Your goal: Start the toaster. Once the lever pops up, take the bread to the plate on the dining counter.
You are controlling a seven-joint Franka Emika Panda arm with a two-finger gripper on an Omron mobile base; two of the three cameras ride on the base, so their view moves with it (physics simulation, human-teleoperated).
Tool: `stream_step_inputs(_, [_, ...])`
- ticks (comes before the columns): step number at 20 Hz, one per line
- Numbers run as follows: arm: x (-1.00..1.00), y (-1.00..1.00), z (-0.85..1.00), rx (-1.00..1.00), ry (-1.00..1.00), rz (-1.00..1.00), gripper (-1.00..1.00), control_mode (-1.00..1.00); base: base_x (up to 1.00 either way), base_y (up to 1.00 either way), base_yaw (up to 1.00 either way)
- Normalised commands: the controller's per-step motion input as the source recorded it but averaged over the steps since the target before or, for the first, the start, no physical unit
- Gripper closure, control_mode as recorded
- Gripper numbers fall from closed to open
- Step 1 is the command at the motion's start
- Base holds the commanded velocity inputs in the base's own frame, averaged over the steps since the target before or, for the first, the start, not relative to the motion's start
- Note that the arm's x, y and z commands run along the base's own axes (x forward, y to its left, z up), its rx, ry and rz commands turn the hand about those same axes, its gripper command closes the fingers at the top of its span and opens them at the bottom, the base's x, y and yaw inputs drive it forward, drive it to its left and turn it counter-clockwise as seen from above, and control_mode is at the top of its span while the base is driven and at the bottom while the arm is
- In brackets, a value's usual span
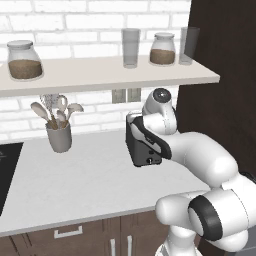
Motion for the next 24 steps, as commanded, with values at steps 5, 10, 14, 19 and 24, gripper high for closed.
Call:
stream_step_inputs(5, [0.0, 0.0, 0.0, 0.0, 0.0, 0.0, -1.0, -1.0, 0.0, 0.0, 0.0])
stream_step_inputs(10, [0.0, 0.0, 0.0, 0.0, 0.0, 0.0, -1.0, -1.0, 0.0, 0.0, 0.0])
stream_step_inputs(14, [0.0, 0.0, 0.0, 0.0, 0.0, 0.0, -1.0, -1.0, 0.0, 0.0, 0.0])
stream_step_inputs(19, [0.0, 0.0, 0.0, 0.0, 0.0, 0.0, -1.0, -1.0, 0.0, 0.0, 0.0])
stream_step_inputs(24, [0.0, 0.0, 0.0, 0.0, 0.0, 0.0, -1.0, -1.0, 0.0, 0.0, 0.0])
